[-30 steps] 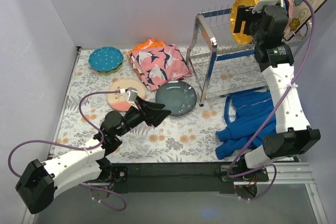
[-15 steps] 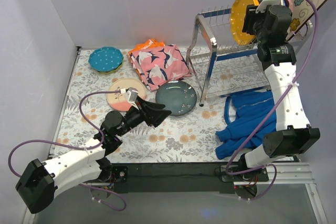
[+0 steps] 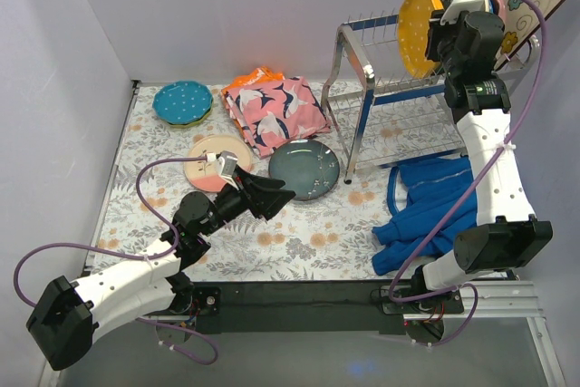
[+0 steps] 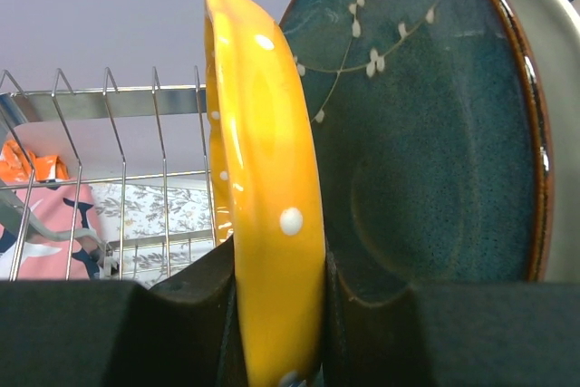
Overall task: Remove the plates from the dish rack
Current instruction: Unload the plate from the dish rack.
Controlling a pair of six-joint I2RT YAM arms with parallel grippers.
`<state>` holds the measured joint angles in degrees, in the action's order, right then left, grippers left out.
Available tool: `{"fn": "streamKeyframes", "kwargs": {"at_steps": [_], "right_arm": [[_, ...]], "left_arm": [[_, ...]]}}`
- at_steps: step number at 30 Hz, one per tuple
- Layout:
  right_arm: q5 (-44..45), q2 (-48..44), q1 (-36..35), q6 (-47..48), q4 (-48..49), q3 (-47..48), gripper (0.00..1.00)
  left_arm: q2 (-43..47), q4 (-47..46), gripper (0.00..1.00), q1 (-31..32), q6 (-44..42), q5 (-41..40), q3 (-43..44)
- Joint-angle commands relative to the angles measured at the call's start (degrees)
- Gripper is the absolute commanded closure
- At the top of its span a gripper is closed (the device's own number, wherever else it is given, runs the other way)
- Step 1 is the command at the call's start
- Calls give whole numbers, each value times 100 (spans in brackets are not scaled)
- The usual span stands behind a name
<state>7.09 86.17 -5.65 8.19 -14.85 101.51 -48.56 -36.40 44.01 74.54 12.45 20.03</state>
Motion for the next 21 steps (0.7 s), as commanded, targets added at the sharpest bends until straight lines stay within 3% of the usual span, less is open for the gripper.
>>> {"fn": "streamKeyframes", "kwargs": {"at_steps": [1,10,21], "right_arm": [[-15,-162,-24,104,316,97,98],[-85,-153,-15,-106,492,588,99],[-120,-443,-24,-564,1388,817,99]], "left_arm": [[48,63,38,20,-80,-67,62],[13,89,38,11,-115,-128,71],[13,125,38,20,-133,-155,89]]}}
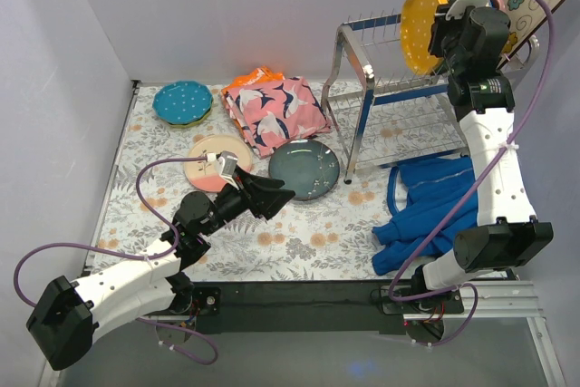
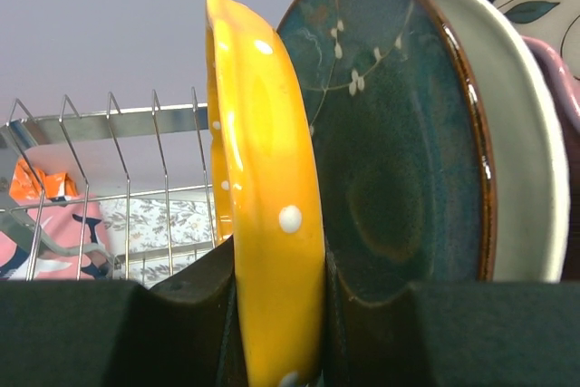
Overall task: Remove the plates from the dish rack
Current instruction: Unload the plate from the dish rack.
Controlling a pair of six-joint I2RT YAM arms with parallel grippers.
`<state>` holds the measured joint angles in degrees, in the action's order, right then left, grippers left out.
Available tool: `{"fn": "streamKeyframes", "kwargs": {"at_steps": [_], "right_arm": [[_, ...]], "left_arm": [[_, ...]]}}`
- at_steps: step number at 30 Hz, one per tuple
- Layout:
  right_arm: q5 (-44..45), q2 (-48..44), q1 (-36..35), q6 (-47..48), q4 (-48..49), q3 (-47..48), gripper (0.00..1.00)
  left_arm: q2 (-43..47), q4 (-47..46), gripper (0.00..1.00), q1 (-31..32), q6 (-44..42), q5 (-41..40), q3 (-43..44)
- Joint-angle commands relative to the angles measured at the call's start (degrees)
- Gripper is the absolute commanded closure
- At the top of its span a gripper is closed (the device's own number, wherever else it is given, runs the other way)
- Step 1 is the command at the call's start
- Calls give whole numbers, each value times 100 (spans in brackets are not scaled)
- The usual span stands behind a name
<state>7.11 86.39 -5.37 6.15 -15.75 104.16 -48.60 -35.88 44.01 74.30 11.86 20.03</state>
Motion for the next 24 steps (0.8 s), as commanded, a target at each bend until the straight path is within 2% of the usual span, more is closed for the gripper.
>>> {"fn": "streamKeyframes", "kwargs": {"at_steps": [1,14,24], "right_arm": [[-140,-474,-44,-378,1487,631,99],[62,-395,-44,-1458,1513,843,99],[554,-254,-43,-2838,1513,939,99]], "left_arm": [[0,63,38,20,-109,-78,80],[-97,46,38,11,-118,-87,97],[-106,19,38,11,-118,-78,89]]}}
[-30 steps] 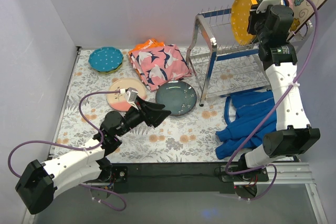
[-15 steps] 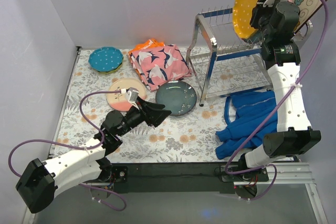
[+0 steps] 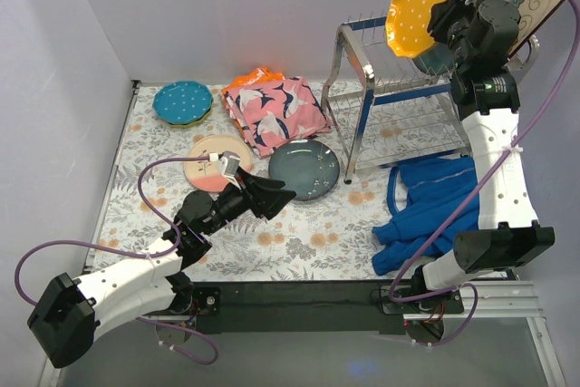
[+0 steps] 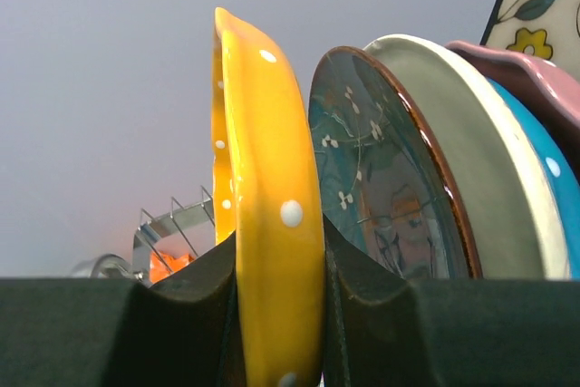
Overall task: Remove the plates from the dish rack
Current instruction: Unload the plate from the dish rack, then place the plate at the corner of the board.
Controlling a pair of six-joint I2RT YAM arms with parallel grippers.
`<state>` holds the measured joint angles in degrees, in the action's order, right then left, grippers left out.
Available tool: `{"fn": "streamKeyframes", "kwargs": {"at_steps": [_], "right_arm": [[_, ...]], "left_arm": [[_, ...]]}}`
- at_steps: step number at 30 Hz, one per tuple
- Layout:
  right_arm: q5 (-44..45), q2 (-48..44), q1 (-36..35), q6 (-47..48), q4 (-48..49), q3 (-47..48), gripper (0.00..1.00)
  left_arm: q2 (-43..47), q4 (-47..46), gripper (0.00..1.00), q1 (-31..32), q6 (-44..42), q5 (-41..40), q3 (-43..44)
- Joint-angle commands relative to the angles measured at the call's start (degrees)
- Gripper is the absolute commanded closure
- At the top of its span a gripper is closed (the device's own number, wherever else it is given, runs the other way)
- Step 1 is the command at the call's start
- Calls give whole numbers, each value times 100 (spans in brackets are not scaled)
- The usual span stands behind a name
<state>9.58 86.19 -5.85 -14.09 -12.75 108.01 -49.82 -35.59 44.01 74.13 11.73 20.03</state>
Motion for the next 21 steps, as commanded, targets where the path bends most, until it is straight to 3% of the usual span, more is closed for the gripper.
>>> {"fn": "streamKeyframes", "kwargs": {"at_steps": [1,8,21], "right_arm": [[333,-235,-4,-1006,1214,607,99],[-158,-322,5,-1973,1214,766,99],[-2090,-647,-13,-3802,1591,223,99]], "left_arm": [[25,-9,39,20,-100,-57,89],[52,-18,38,20,-48,-91,71],[235,202,38,20,31,-320,150]]}}
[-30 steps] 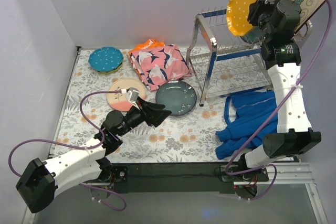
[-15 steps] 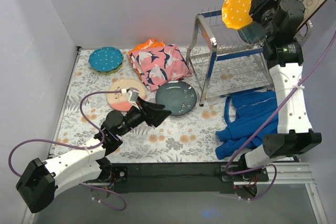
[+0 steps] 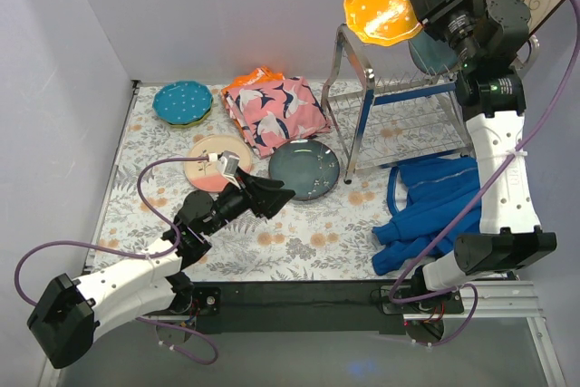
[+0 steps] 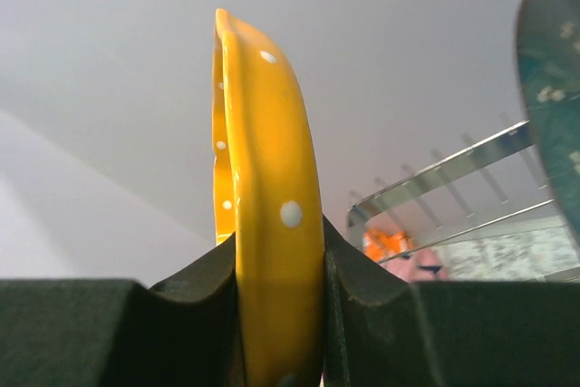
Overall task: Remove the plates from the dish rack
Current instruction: Place the plate at the corner of the board.
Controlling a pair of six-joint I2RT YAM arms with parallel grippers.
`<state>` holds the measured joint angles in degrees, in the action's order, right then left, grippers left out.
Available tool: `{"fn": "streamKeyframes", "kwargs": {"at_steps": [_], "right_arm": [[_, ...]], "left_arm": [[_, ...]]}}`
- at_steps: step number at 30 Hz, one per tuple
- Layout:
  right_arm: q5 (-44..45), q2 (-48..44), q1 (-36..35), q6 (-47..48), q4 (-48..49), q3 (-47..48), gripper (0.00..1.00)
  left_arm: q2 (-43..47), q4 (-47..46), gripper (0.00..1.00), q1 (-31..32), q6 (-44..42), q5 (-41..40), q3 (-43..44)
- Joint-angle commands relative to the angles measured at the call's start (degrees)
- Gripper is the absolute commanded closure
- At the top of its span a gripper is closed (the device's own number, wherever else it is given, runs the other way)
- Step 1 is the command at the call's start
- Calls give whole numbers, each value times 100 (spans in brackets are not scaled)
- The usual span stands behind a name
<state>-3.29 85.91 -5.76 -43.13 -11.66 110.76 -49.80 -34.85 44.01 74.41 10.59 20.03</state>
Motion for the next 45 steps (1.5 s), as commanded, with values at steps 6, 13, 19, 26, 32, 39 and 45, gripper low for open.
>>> {"fn": "streamKeyframes", "kwargs": {"at_steps": [6,13,19,26,32,39,45], "right_arm": [[-1621,-1427,-284,-1549,2193,-1476,99],[-2000,-2376,-1189,-1391,2431,-2883,99],[-1957,-3236,-2253,-1294,2440,-4219,99],[-1859,-4099,-3018,-1364,3029,-6003,99],[-1877,-4416,-3511,-1365,3600,-7234,99],[-1684,-4767,-3573,-978,3618,-7745,99],[-1622,-4978,-3573,-609,3373,-7754,99]], "left_arm": [[717,610,38,20,354,-585,395],[1613,1630,34,20,1336,-22,950],[2613,2025,31,20,1761,575,1020],[3300,2597,28,20,1822,866,687],[3249,2904,28,20,1796,682,397],[3441,3459,29,20,1866,366,133],[3495,4784,29,11,1524,-170,475]]}}
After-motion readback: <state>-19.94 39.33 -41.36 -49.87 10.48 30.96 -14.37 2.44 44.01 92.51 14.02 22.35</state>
